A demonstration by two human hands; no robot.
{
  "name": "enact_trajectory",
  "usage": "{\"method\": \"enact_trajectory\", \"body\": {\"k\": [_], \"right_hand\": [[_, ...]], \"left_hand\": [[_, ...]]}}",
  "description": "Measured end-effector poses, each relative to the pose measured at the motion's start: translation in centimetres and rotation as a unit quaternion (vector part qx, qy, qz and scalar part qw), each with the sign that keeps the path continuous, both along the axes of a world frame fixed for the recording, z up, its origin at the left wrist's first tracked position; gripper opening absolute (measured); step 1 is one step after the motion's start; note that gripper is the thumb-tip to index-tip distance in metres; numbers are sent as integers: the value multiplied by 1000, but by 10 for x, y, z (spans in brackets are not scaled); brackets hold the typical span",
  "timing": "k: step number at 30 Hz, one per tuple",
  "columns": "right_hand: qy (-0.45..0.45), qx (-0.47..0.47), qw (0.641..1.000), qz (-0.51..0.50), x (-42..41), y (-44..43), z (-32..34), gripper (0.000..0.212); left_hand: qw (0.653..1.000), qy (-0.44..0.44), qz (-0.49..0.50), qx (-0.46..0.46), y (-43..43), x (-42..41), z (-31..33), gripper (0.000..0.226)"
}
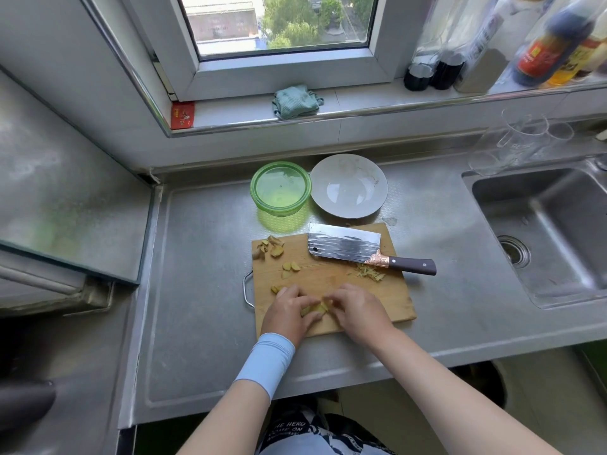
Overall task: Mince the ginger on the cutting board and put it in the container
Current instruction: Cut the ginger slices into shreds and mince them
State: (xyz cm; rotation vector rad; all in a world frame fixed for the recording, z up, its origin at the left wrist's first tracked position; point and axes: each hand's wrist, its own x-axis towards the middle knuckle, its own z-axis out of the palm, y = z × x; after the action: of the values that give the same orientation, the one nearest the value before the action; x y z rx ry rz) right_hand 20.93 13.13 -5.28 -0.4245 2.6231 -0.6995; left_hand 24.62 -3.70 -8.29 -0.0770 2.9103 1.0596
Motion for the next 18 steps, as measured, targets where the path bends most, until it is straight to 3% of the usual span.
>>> {"method": "enact_trajectory", "body": {"k": [10,14,18], "right_hand": [[0,20,999,-43,-2,-10,-4,20],[-61,6,992,-114,-6,-4,-1,10],[-126,-17,975,-181,-10,-4,-2,13]], "left_hand": [[1000,1,-8,-12,-1,-1,0,26],[1000,6,-11,-12,-1,-1,1,23],[1000,15,-3,-11,-1,0,-2,23]]}}
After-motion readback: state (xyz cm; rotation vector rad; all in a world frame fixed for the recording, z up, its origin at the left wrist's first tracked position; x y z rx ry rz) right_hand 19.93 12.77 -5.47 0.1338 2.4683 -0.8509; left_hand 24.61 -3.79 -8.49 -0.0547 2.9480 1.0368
